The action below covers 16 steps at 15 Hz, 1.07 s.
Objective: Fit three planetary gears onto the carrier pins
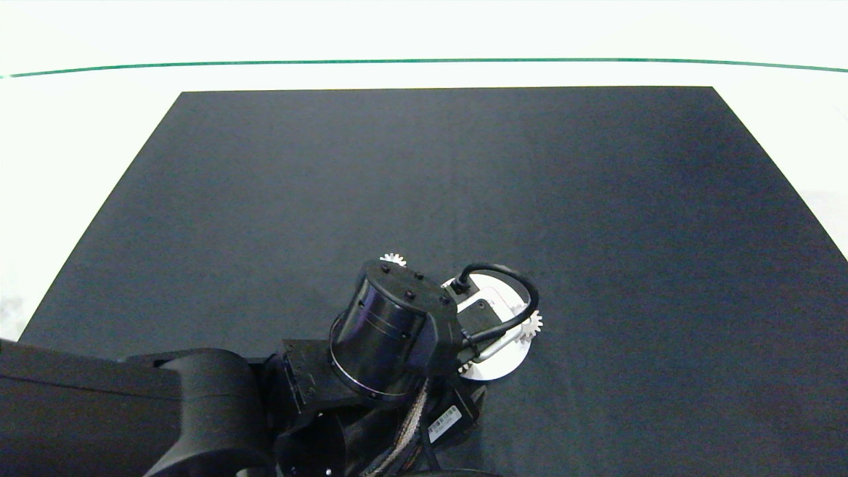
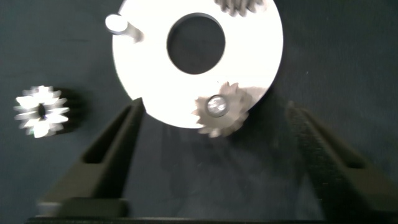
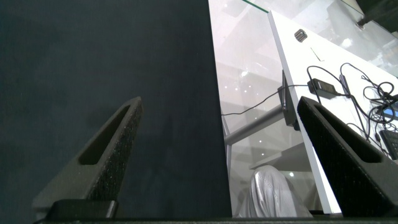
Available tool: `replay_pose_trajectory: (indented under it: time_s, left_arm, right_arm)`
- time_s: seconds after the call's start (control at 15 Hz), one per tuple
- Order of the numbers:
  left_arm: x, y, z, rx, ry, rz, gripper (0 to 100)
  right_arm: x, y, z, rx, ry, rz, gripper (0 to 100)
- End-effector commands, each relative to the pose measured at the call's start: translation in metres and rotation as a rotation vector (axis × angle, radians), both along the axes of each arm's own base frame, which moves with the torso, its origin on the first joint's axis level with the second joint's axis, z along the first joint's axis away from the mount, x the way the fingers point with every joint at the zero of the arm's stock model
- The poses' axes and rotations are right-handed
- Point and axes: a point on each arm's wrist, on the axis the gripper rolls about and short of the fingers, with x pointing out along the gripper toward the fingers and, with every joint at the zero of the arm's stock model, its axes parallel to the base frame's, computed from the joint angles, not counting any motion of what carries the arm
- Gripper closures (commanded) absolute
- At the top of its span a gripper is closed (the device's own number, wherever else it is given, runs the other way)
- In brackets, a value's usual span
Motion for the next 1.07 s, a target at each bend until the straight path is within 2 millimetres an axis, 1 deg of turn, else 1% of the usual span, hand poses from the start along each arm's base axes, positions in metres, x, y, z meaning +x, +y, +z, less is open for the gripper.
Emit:
replay_pose_trajectory:
  time_s: [0.07, 0.13, 0.2, 0.27, 0.33, 0.4, 0.47, 0.6, 0.87, 1.07]
  left_arm:
    - [-0.004, 0.026, 0.045, -0.031, -0.050, 0.028, 0]
    - [0.006, 0.036, 0.061, -0.030, -0.056, 0.075, 0]
    - [0.017, 0.043, 0.072, -0.024, -0.058, 0.112, 0]
    - [0.027, 0.051, 0.078, -0.022, -0.054, 0.149, 0]
    - [0.035, 0.052, 0.082, -0.033, -0.055, 0.159, 0]
    - [0.039, 0.052, 0.081, -0.035, -0.050, 0.158, 0]
    - [0.052, 0.054, 0.075, -0.021, -0.033, 0.162, 0]
    - [0.068, 0.052, 0.059, 0.010, 0.000, 0.172, 0]
    - [0.094, 0.044, 0.033, 0.013, 0.023, 0.190, 0]
    - [0.105, 0.043, 0.030, 0.011, 0.023, 0.192, 0]
  right_arm:
    - [0.001, 0.000, -0.001, -0.006, 0.008, 0.004, 0]
    - [0.001, -0.001, -0.001, -0.005, 0.008, 0.009, 0]
    - [0.001, -0.001, -0.001, -0.005, 0.008, 0.009, 0]
    - [0.001, -0.001, -0.001, -0.004, 0.007, 0.009, 0]
    - [0.001, -0.001, -0.001, -0.006, 0.007, 0.009, 0]
    - [0.001, -0.001, -0.001, -0.004, 0.005, 0.010, 0]
    - [0.001, -0.001, 0.000, -0.004, 0.003, 0.010, 0]
    - [0.000, -0.001, 0.000, -0.003, 0.001, 0.010, 0]
    - [0.001, -0.002, 0.000, -0.004, 0.003, 0.018, 0]
    - [0.001, -0.002, 0.000, -0.003, 0.000, 0.019, 0]
